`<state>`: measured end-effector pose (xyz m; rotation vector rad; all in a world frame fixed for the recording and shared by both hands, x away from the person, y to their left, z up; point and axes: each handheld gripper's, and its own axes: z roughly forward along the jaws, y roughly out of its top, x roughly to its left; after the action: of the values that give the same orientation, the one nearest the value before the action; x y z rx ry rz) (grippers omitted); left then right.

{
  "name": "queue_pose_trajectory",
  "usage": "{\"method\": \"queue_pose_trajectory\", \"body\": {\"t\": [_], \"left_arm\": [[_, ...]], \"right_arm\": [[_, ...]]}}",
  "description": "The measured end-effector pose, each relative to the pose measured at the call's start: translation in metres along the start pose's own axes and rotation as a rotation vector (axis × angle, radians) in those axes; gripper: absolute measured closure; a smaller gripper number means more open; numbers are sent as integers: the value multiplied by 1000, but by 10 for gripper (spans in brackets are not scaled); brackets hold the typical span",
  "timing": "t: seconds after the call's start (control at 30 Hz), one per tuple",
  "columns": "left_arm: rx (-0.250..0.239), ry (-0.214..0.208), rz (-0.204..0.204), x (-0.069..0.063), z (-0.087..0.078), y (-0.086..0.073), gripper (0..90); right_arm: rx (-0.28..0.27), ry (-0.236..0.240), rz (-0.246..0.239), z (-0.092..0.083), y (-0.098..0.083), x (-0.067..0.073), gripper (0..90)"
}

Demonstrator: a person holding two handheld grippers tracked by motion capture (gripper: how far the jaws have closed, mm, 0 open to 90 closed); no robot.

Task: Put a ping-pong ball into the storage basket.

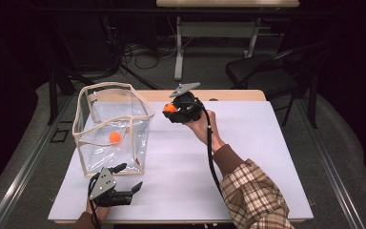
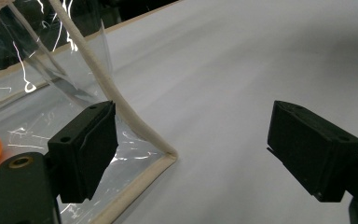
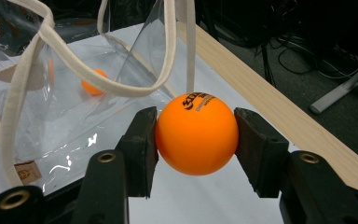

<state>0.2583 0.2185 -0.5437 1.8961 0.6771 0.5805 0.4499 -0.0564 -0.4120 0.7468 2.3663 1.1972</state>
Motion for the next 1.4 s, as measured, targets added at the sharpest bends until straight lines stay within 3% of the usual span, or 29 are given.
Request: {"method": "queue_pose_trajectory", "body": {"t": [1.4], "left_arm": [[-4,0,1,0,0,0,159]], "right_arm": [[-51,3,-14,-1,23,2,510]]}}
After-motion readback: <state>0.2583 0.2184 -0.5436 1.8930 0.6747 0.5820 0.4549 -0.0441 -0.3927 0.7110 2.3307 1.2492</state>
